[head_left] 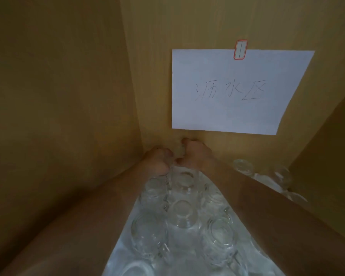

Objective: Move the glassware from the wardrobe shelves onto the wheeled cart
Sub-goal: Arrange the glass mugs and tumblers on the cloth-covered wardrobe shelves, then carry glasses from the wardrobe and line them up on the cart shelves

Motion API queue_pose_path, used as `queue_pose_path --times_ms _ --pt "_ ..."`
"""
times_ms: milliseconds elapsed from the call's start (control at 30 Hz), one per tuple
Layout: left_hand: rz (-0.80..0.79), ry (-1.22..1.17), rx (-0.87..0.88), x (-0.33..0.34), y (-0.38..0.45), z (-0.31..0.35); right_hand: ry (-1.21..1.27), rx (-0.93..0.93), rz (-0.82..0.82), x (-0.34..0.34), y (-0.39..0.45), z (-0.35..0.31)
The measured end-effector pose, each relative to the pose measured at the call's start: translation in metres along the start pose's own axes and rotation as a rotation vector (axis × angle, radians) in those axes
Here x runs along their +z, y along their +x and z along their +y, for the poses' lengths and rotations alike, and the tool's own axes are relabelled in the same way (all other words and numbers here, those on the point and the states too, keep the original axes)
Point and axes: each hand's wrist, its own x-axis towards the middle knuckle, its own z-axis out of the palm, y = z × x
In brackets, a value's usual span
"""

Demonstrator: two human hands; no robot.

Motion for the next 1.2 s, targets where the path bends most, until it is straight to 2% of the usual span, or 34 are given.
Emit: queue_pose_path --times_ms 133,433,633,800,967,1100,1200 --pt "-0.083 0.087 -0.055 -0.001 0.004 0.001 -0.085 -0.012 -0.034 0.004 0.002 -0.002" --pt "-0.049 0.031 -0.064 -0.008 -0.009 0.001 -0.007 0.002 0.048 0.005 0.005 -0.002" --pt "0.092 0.074 -0.025 -0.031 -0.020 0.017 0.035 -0.006 0.153 -0.014 0.002 -0.007" --pt "0.283 0.116 0.102 -0.051 -0.048 0.023 -0.024 -0.014 0.288 -0.039 -0.025 -0.023" --pt "0.380 0.181 0.202 -0.072 -0.082 0.044 -0.050 -0.013 0.484 -0.071 -0.069 -0.037" --pt "0.543 0.152 0.286 -0.090 -0.118 0.058 0.053 0.027 0.651 -0.100 -0.116 -0.048" --pt "0.676 -0.018 0.333 -0.098 -0.150 0.066 0.085 0.050 0.730 -0.114 -0.154 -0.058"
